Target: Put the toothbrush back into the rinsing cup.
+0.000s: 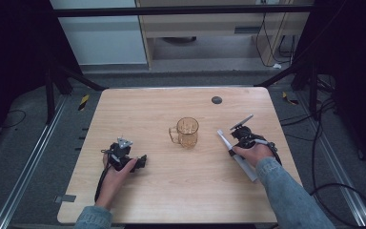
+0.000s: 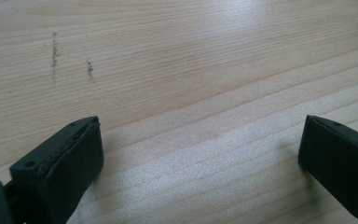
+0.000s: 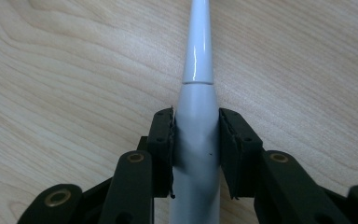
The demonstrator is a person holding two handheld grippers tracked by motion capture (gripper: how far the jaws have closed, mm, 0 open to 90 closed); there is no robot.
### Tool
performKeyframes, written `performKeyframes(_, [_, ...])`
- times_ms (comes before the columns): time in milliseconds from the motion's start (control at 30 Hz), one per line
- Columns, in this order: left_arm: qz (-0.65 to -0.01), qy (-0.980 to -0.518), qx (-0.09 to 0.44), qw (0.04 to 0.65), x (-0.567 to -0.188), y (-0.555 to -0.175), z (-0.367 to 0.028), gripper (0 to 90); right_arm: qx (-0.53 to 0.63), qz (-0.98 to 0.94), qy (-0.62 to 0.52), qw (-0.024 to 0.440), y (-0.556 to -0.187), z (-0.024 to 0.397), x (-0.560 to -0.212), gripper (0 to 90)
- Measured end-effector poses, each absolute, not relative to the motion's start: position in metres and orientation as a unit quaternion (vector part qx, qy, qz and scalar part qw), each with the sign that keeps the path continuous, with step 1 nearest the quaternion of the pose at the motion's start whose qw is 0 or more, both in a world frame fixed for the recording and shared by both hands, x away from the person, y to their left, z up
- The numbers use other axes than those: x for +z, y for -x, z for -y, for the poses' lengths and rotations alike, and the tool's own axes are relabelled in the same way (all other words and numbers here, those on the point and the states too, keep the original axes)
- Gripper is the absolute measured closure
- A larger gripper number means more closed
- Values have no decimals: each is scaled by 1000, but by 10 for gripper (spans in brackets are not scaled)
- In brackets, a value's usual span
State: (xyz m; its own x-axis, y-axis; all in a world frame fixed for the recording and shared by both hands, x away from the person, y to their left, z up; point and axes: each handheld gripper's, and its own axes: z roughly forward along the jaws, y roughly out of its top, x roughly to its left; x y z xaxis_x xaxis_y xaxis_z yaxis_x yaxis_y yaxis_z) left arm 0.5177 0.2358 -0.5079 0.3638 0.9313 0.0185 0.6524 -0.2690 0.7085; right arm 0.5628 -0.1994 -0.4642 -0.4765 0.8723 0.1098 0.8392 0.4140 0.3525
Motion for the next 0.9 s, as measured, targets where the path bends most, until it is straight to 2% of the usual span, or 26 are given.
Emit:
performKeyframes(500, [-518, -764, 223, 312, -508, -518, -236, 0, 222, -826, -515, 59, -562, 205, -437, 675])
performKeyframes(900, [-518, -764, 223, 312, -508, -518, -236, 0, 223, -828, -512, 58, -564, 203, -429, 675])
